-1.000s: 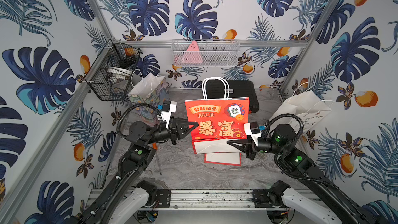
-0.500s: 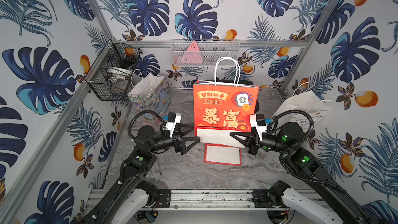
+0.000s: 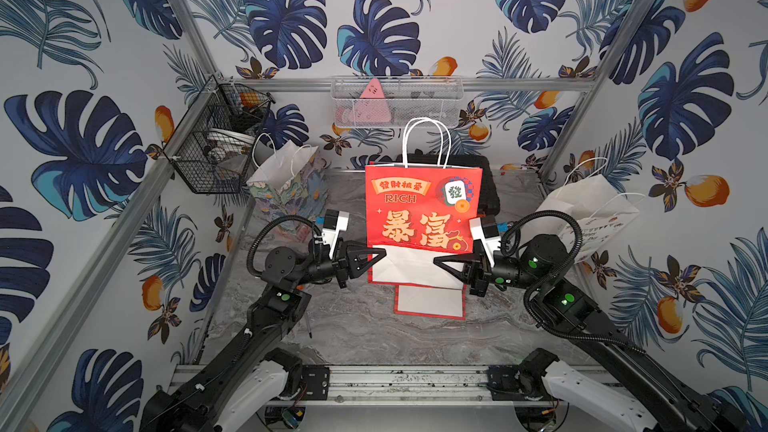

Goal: Put away the paper bag
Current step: Press the paper bag.

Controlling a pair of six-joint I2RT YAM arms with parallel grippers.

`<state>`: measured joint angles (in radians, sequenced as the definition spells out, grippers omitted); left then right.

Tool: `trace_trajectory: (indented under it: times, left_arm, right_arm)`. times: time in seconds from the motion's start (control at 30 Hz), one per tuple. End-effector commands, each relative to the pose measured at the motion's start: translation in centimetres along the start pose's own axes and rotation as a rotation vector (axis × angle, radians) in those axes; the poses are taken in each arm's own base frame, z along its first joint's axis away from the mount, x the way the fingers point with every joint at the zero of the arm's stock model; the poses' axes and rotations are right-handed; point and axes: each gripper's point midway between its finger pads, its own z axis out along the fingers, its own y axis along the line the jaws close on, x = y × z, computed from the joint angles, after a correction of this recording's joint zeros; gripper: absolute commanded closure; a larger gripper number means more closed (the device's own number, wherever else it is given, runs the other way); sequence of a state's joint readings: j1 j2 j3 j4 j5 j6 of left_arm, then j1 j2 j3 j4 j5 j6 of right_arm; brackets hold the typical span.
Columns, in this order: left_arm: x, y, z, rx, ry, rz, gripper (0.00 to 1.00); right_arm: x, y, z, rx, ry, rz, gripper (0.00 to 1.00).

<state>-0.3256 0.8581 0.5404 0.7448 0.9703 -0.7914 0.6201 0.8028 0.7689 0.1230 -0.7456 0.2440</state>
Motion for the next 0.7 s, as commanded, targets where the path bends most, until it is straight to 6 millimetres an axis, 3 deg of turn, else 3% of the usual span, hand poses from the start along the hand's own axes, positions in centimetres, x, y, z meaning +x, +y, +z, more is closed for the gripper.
trace_trajectory:
  times: [0.0, 0.07, 0.17, 0.3, 0.4, 0.6, 0.67]
  left_arm:
    - [-0.4, 0.9, -0.4, -0.088, -0.018, 0.025, 1.0]
    - [-0.5, 1.1, -0.7, -0.124, -0.03, 0.013, 1.0]
    - [-0.9, 0.7, -1.0, -0.127, -0.059, -0.007, 1.0]
    - [-1.0, 0.2, -1.2, -0.104, -0.083, -0.026, 1.0]
    - [-0.7, 0.2, -1.0, -0.081, -0.075, -0.034, 1.0]
    - [-0.6, -1.0, -0.9, -0.001, -0.069, -0.039, 1.0]
    - [-0.4, -1.2, -0.9, 0.015, -0.065, -0.041, 1.0]
  right_arm:
    - [0.2, -0.5, -0.7, 0.061, -0.002, -0.008, 0.5]
    - [1.4, -1.5, -1.5, 0.138, 0.013, 0.025, 0.22]
    - [4.0, -2.6, -2.6, 0.215, 0.042, 0.088, 0.16]
    - [5.3, -1.6, -2.4, 0.137, 0.03, 0.171, 0.22]
    - [4.7, -0.8, -1.7, 0.059, 0.019, 0.194, 0.3]
    - [3.3, -1.5, -0.9, 0.072, -0.012, 0.16, 0.41]
    - [2.7, -1.5, -0.9, 0.074, -0.036, 0.15, 0.49]
